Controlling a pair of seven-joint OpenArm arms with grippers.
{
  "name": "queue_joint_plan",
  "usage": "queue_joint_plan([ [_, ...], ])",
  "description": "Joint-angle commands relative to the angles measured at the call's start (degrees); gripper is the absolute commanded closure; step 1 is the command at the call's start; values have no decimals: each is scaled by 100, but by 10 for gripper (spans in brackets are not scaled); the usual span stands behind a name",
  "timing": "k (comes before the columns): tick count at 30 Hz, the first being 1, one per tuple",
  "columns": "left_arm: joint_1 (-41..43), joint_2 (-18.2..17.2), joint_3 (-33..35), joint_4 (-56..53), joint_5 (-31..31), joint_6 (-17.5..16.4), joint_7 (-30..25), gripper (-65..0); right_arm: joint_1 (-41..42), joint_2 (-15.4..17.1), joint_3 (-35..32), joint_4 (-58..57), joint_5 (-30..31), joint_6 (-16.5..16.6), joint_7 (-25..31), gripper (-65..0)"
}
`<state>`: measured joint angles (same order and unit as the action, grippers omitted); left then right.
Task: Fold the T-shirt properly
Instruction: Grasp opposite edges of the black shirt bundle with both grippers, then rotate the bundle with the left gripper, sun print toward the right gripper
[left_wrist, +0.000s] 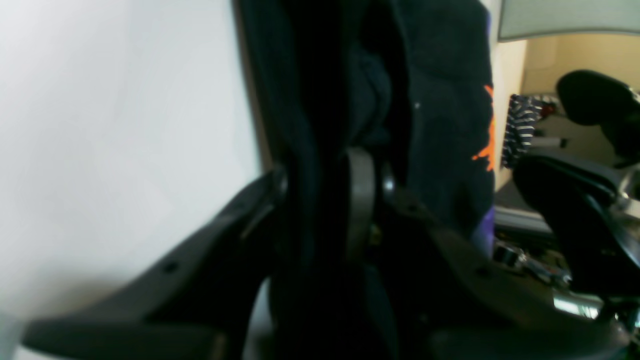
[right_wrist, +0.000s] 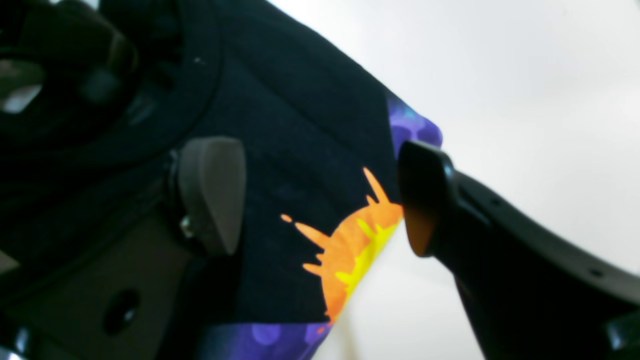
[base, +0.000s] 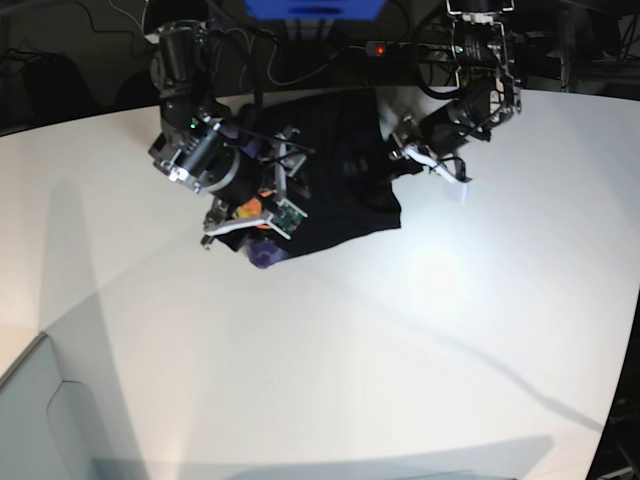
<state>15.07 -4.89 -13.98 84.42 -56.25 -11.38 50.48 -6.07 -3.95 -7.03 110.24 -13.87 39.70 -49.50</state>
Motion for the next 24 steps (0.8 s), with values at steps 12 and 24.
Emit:
queue_joint_plan([
  [12, -966, -896, 1455, -552, 838, 166, 64, 0, 180, -58, 1191, 480, 81, 30, 110, -460],
  [24, -3850, -1573, 4655, -1370, 1752, 149, 3, 0, 189, -366, 3819, 761, 108, 30, 110, -459],
])
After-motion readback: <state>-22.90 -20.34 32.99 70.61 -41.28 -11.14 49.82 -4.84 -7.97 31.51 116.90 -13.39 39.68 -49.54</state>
